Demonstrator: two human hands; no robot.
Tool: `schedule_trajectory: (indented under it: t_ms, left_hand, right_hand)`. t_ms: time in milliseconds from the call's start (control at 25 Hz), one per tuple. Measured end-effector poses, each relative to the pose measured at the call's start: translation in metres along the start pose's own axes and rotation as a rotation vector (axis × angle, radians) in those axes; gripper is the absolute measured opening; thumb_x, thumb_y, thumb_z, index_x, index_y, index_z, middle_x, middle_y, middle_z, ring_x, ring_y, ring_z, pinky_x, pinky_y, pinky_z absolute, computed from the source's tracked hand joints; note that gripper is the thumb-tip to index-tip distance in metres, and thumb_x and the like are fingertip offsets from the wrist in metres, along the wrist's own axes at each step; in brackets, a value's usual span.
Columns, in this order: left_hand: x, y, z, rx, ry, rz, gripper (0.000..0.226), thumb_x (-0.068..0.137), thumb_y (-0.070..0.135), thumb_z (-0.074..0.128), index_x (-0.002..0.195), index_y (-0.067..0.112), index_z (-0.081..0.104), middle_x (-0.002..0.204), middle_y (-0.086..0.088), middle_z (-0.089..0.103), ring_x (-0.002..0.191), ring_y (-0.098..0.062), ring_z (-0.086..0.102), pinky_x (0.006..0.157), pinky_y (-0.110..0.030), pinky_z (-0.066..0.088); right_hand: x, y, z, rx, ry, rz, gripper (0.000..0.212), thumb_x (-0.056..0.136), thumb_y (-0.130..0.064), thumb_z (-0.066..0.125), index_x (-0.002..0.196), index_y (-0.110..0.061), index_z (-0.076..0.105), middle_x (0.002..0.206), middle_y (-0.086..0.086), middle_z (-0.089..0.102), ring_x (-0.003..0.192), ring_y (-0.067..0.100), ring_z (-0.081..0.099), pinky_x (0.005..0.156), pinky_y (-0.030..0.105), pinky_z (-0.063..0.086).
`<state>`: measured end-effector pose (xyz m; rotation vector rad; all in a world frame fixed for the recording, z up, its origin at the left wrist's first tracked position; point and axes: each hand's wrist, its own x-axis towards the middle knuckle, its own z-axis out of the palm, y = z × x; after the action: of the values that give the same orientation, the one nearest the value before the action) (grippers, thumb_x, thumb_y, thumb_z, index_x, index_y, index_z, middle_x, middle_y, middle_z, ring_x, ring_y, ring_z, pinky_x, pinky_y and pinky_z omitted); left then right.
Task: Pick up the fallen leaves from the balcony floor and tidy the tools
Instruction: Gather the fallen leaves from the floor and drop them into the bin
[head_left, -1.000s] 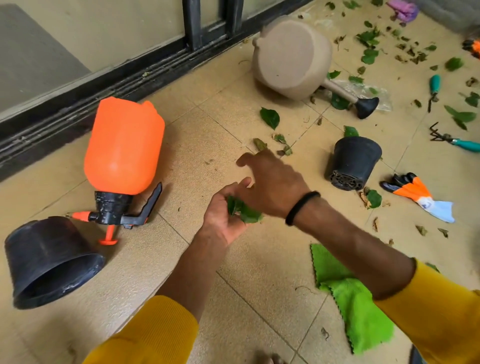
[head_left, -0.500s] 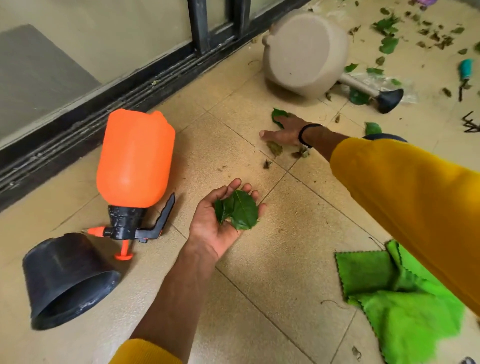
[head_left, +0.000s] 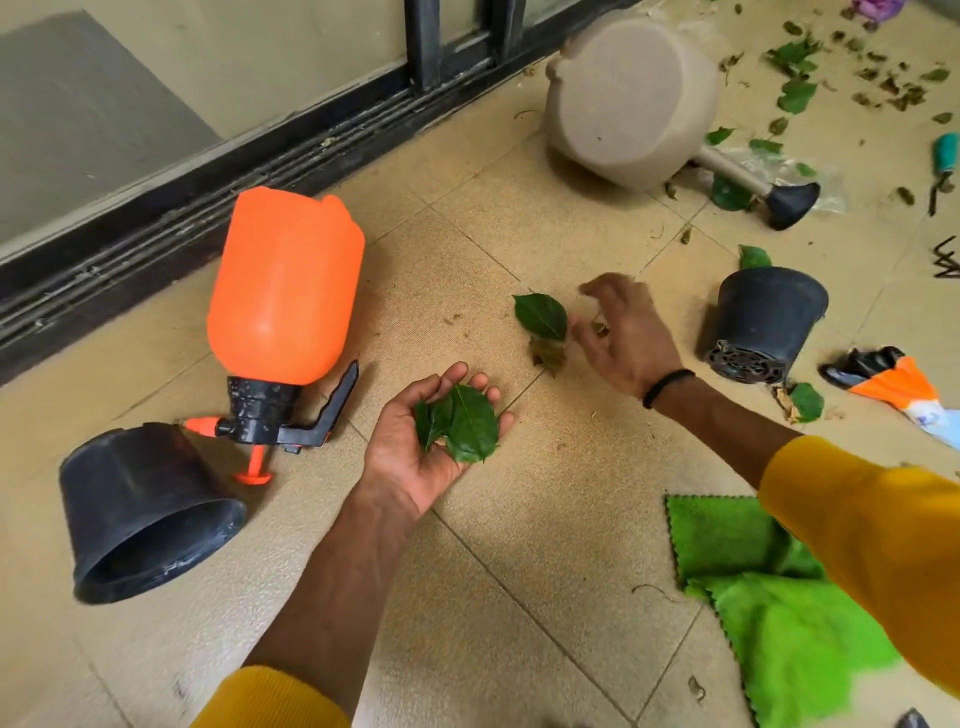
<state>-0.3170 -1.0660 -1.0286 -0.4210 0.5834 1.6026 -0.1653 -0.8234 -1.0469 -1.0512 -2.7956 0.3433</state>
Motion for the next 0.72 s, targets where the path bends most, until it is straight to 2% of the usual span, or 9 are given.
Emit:
schedule_trajectory:
  t_ms: [40,80,120,160,320,480,600,720]
  left_hand:
    - [-0.001,0.0,-0.002,0.004,0.006,-0.003,0.028,0.099,0.023,0.049,0.118,0.01,0.065,0.117,-0.016,0.064,0.109,-0.033,0.06,0.09,-0.056,0.055]
    - [-0.002,0.0,-0.003,0.009,0.013,-0.003,0.028,0.099,0.023,0.049,0.117,0.01,0.065,0.116,-0.016,0.064,0.108,-0.033,0.061,0.088,-0.056,0.055]
    - [-0.004,0.001,-0.004,0.013,0.019,-0.001,0.028,0.099,0.023,0.049,0.117,0.01,0.065,0.115,-0.016,0.064,0.106,-0.033,0.062,0.088,-0.056,0.055]
    - [-0.004,0.001,-0.005,0.017,0.021,-0.002,0.028,0.099,0.023,0.049,0.117,0.009,0.065,0.115,-0.016,0.064,0.106,-0.032,0.063,0.088,-0.056,0.055]
    - [-0.005,0.006,-0.006,0.039,0.036,0.011,0.027,0.099,0.023,0.048,0.115,0.009,0.066,0.114,-0.016,0.065,0.104,-0.033,0.064,0.093,-0.057,0.054]
    - [-0.009,0.011,-0.007,0.038,0.045,0.041,0.028,0.1,0.024,0.048,0.114,0.009,0.067,0.113,-0.017,0.067,0.106,-0.033,0.064,0.098,-0.059,0.051]
    - [-0.014,0.008,-0.007,0.03,0.038,0.047,0.029,0.101,0.025,0.046,0.114,0.008,0.067,0.113,-0.017,0.067,0.105,-0.033,0.065,0.098,-0.059,0.051]
    - [-0.017,0.007,-0.008,0.017,0.032,0.046,0.029,0.101,0.024,0.046,0.114,0.008,0.066,0.114,-0.017,0.066,0.104,-0.033,0.065,0.098,-0.058,0.051]
  right_hand:
    - [0.004,0.011,-0.007,0.047,0.028,0.174,0.063,0.097,-0.064,0.036,0.14,-0.019,0.048,0.146,0.01,0.04,0.128,0.03,0.046,0.1,0.045,0.046]
    - [0.011,0.022,-0.013,0.099,-0.014,0.345,0.071,0.093,-0.07,0.038,0.142,-0.019,0.047,0.146,0.012,0.037,0.126,0.033,0.048,0.099,0.047,0.047]
    - [0.016,0.03,-0.02,0.133,-0.109,0.471,0.083,0.087,-0.079,0.038,0.144,-0.019,0.046,0.147,0.013,0.034,0.124,0.036,0.05,0.099,0.048,0.047]
    - [0.02,0.034,-0.025,0.145,-0.215,0.516,0.093,0.081,-0.086,0.039,0.144,-0.019,0.045,0.147,0.013,0.033,0.123,0.037,0.051,0.099,0.049,0.048]
    - [0.025,0.01,-0.025,0.159,-0.433,0.268,0.109,0.063,-0.092,0.058,0.148,-0.026,0.04,0.139,0.004,0.032,0.12,0.026,0.046,0.09,0.036,0.047]
    - [0.031,-0.021,-0.008,0.05,-0.506,0.11,0.131,0.04,-0.092,0.072,0.151,-0.047,0.02,0.131,-0.001,0.028,0.113,0.019,0.039,0.095,0.038,0.05]
    - [0.038,-0.03,0.0,-0.044,-0.524,-0.007,0.119,0.047,-0.085,0.076,0.147,-0.048,0.022,0.125,0.004,0.03,0.106,0.021,0.043,0.09,0.036,0.05]
    - [0.036,-0.034,0.001,0.069,-0.501,-0.022,0.076,0.076,-0.06,0.076,0.138,-0.034,0.042,0.119,0.003,0.033,0.099,0.021,0.05,0.087,0.034,0.05]
